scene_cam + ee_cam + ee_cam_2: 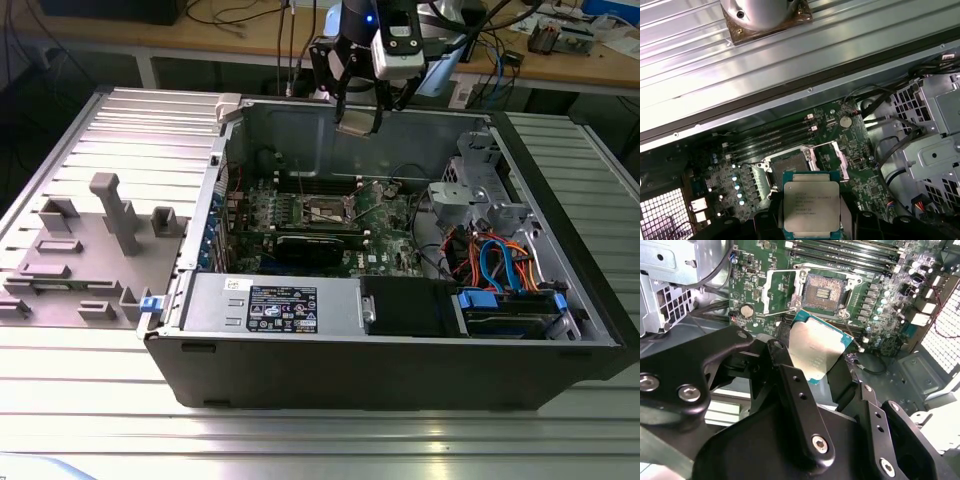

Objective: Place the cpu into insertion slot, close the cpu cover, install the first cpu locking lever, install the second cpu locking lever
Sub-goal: 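Place the cpu into insertion slot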

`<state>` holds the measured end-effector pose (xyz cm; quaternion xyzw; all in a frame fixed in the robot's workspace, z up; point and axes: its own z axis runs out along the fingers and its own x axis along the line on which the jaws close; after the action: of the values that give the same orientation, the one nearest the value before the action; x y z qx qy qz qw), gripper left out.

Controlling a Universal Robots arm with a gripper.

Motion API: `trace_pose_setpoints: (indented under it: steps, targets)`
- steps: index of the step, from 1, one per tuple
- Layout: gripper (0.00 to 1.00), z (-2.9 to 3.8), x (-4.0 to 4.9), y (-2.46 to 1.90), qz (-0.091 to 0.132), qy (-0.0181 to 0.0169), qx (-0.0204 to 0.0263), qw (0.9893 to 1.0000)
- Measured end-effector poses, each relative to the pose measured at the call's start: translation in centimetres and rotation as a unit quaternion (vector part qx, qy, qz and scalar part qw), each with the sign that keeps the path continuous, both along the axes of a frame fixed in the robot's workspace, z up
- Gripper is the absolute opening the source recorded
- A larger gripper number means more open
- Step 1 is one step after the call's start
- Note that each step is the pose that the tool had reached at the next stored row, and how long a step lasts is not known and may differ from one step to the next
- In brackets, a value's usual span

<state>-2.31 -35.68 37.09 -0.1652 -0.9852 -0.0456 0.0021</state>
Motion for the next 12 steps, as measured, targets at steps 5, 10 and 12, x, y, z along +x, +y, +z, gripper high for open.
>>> trace_pose_setpoints:
  steps: [5, 10, 12]
  targets:
    - [0.54, 0.0, -0.01, 0.0, -0.014, 0.0, 0.0, 0.9999]
    - [0.54, 0.0, -0.01, 0.0, -0.033, 0.0, 0.0, 0.9995]
    - [0.54, 0.0, -0.01, 0.0, -0.038, 0.0, -0.0001, 0.9993]
